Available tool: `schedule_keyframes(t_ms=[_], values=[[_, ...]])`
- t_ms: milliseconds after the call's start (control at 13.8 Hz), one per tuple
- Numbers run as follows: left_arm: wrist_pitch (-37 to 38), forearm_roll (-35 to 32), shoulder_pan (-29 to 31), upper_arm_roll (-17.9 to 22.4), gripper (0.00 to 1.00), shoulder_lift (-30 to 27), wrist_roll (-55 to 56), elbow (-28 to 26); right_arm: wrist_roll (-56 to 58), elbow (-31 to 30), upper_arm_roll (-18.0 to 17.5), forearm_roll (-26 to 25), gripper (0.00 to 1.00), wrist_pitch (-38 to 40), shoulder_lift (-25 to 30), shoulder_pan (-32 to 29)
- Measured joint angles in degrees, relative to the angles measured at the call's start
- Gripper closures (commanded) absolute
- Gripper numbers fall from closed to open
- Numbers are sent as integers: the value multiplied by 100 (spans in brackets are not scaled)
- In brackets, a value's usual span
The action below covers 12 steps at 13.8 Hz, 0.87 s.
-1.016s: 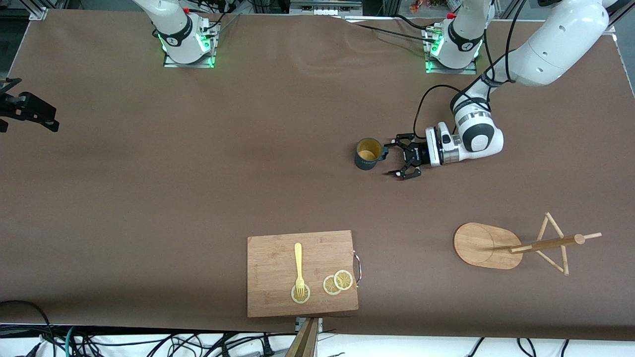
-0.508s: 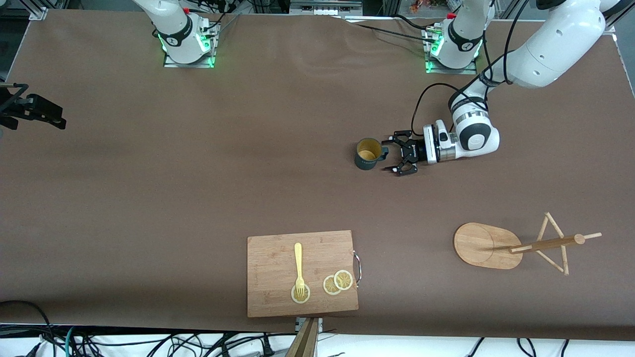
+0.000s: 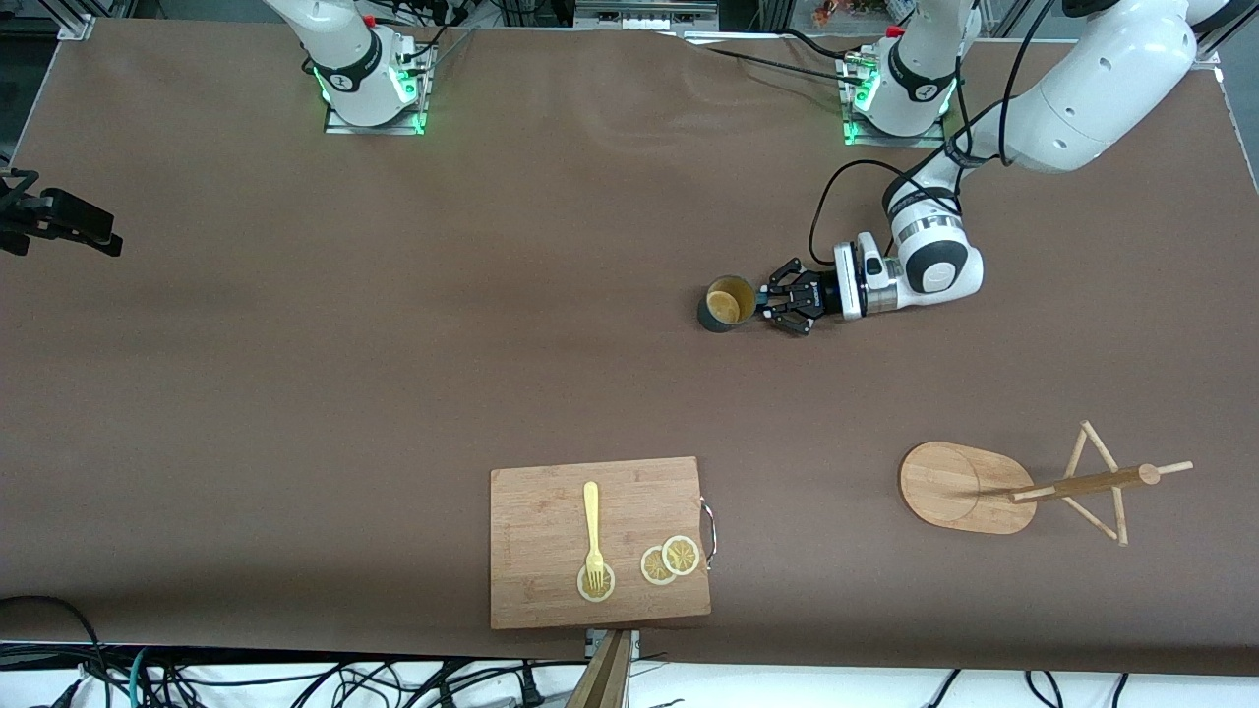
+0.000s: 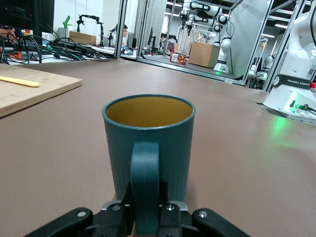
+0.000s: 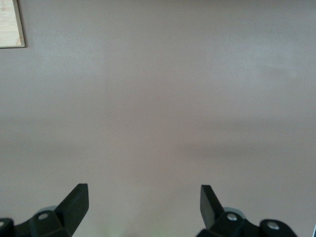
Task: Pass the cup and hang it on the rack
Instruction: 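Lift the mug and carry it toward the wooden rack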
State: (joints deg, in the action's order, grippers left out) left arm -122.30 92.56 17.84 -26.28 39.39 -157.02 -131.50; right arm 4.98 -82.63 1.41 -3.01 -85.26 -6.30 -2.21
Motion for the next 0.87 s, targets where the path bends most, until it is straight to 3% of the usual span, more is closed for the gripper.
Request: schedule_keyframes(t_ms=[435,871], values=[[575,35,708,-3,100,-211,306,5,2,0,-13,1,0,-1,0,1],[1077,-1332,2433,11,100,-615,2277,-33,2,0,-15,1,0,-3,-2,3]])
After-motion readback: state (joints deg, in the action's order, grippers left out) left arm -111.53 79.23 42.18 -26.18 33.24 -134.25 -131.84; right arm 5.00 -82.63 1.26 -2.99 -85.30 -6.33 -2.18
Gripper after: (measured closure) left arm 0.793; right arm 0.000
